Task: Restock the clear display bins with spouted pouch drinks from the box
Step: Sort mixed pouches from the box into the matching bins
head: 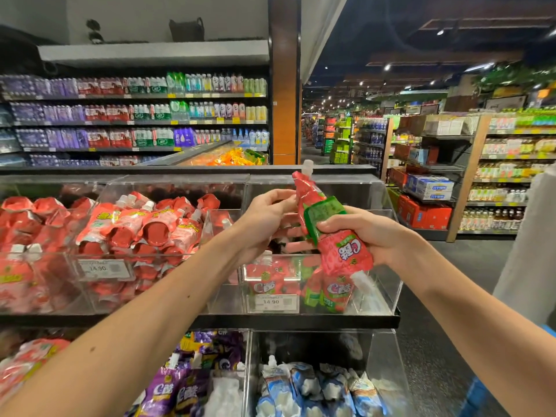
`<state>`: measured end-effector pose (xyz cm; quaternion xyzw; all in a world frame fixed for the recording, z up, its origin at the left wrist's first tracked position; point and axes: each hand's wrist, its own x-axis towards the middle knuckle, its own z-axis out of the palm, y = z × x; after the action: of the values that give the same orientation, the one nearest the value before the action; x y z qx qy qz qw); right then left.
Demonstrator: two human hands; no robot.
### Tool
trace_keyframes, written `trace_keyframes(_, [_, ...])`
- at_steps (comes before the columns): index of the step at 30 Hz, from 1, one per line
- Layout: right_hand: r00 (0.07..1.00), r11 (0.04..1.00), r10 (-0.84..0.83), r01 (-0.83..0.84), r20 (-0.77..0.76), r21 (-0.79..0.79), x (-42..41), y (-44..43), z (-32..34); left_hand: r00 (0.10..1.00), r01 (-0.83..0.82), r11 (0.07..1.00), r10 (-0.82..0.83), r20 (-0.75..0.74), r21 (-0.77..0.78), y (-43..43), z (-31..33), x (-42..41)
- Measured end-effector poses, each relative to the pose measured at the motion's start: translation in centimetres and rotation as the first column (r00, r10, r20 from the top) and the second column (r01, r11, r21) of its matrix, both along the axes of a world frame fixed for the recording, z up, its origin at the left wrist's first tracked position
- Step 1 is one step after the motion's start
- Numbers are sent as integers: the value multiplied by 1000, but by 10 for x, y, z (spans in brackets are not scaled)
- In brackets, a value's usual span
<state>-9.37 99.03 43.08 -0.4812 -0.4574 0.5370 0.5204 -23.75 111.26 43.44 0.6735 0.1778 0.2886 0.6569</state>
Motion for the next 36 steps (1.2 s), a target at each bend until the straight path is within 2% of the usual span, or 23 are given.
trace_keyframes(5, [989,996,-86,86,119,1,-7,0,5,993,117,990,-117,-4,75,-8,-3,-5])
trace_keyframes(9, [978,998,-37,45,205,-34,-6,-5,5,998,-6,997,10,57,-74,-8,-1,-2])
trace_keyframes(11, [977,997,-57,67,207,-42,-5,-9,9,996,-58,995,64,70,-75,-9,-1,-1])
trace_keyframes(14, [990,994,-108,109,86,-3,-1,-16,16,981,-171,982,177,76,-87,-6,3,-4])
trace_keyframes(17, [948,952,-302,306,-99,19,14,-18,18,955,-283,949,292,46,-141,11,10,-11])
trace_keyframes(20, [888,911,-405,413,-219,-12,23,-20,18,966,-249,952,258,25,-180,24,16,-17])
trace_keyframes(23, [847,854,-512,521,-145,24,25,-14,15,984,-173,983,170,-49,-61,27,19,-16])
trace_keyframes(25, [790,782,-603,613,-114,115,25,-6,14,980,-108,977,137,-147,186,31,15,-12])
trace_keyframes(26, [758,743,-644,652,-102,153,26,-2,14,962,-49,921,147,-229,387,34,11,-10])
trace_keyframes(27, [729,708,-679,682,-89,180,26,0,15,931,45,819,173,-321,573,37,7,-9])
trace_keyframes(29, [680,656,-731,724,-61,213,26,5,15,853,240,583,255,-456,776,42,-3,-5])
trace_keyframes(32, [624,605,-781,759,-5,241,28,9,13,806,349,325,374,-458,879,47,-16,6])
trace_keyframes(36, [607,597,-793,756,52,268,27,15,7,824,331,140,439,-358,933,56,-20,18])
